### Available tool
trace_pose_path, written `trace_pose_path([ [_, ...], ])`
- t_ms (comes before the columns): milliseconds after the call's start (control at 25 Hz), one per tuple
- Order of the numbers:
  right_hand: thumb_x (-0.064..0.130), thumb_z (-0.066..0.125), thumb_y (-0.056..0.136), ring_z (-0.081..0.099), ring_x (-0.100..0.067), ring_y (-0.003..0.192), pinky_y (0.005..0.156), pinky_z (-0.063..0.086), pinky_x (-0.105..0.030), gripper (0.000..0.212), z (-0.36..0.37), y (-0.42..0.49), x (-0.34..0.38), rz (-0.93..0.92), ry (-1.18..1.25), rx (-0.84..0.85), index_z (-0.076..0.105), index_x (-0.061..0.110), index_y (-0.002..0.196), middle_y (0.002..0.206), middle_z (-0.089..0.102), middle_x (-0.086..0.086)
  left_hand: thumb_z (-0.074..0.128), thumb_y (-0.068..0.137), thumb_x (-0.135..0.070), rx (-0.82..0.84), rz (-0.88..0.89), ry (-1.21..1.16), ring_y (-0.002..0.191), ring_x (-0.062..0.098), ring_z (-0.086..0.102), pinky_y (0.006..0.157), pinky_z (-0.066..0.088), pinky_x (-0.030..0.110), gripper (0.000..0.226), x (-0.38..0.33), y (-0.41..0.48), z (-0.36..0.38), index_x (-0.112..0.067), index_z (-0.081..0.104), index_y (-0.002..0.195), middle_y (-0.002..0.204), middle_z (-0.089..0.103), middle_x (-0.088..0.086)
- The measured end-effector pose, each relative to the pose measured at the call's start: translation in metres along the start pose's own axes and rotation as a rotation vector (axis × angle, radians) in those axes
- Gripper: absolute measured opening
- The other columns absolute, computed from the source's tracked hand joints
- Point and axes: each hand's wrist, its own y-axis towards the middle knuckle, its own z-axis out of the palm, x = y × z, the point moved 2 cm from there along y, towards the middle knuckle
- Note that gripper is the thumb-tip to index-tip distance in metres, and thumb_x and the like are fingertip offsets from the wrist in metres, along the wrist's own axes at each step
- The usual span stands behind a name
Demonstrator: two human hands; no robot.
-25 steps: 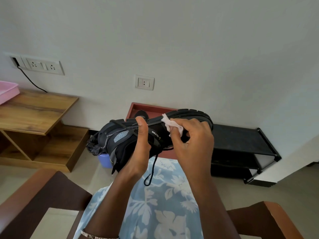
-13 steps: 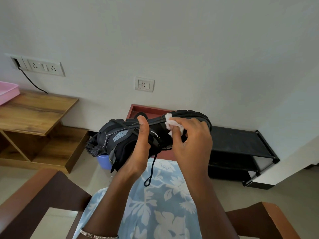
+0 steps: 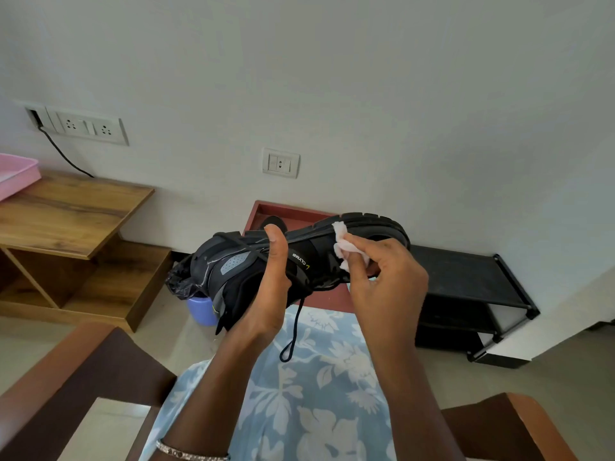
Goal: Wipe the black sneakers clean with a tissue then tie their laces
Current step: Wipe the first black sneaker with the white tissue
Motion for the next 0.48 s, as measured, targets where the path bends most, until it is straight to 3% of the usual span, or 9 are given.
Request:
trace_pose_path([
  [80,0.021,0.078,0.088,0.061,-0.011,0.068,0.061,0.055,-0.030,0.023,0.001,-0.009,0.010,0.033,0.138,0.108,0.078,0.025,0.111,0.080,0.067,0.007,0.020,0.065,-0.100,0.037,-0.015,-0.017,0.125,0.015,0.061,0.115,0.038,0.044,0.110,-0.003,-0.003,0.003,-0.024,0.064,0.132,0.127,0.070,0.001],
  [160,0.024,0.078,0.087,0.067,-0.010,0.074,0.067,0.057,-0.022,0.026,0.001,-0.018,0.027,0.061,0.356,0.317,0.078,0.024,0.112,0.087,0.072,0.010,0.018,0.067,-0.093,0.053,-0.016,-0.037,0.111,0.020,0.070,0.107,0.046,0.040,0.107,-0.008,-0.006,0.004,-0.012,0.072,0.113,0.111,0.076,0.010],
  [240,0.022,0.078,0.087,0.069,-0.009,0.080,0.072,0.057,-0.018,0.026,0.003,-0.020,0.035,0.010,0.375,0.381,0.078,0.022,0.113,0.093,0.074,0.009,0.018,0.067,-0.084,0.021,-0.013,-0.036,0.102,0.023,0.073,0.101,0.050,0.039,0.099,-0.009,-0.006,0.003,-0.009,0.075,0.096,0.101,0.076,0.017],
  [360,0.016,0.077,0.088,0.062,-0.008,0.072,0.065,0.047,-0.009,0.023,0.008,-0.011,0.022,-0.031,0.167,0.166,0.079,0.019,0.110,0.087,0.070,0.002,0.017,0.069,-0.095,0.009,-0.014,-0.046,0.114,0.021,0.068,0.112,0.042,0.047,0.105,-0.006,-0.003,0.000,-0.018,0.074,0.111,0.114,0.075,0.010],
  [400,0.012,0.077,0.087,0.061,-0.012,0.071,0.064,0.045,-0.011,0.023,0.007,-0.006,0.017,-0.024,0.082,0.077,0.079,0.019,0.109,0.086,0.068,0.000,0.021,0.064,-0.100,0.004,-0.016,-0.057,0.120,0.019,0.065,0.115,0.038,0.048,0.105,-0.005,-0.002,0.001,-0.025,0.073,0.117,0.120,0.073,0.005],
  [480,0.005,0.076,0.085,0.061,-0.018,0.076,0.065,0.050,-0.023,0.026,0.005,0.001,0.009,-0.022,-0.055,-0.016,0.079,0.018,0.107,0.089,0.065,-0.001,0.027,0.058,-0.099,-0.016,-0.010,-0.079,0.122,0.015,0.063,0.116,0.037,0.047,0.093,-0.003,-0.001,0.001,-0.039,0.074,0.111,0.123,0.072,-0.002],
])
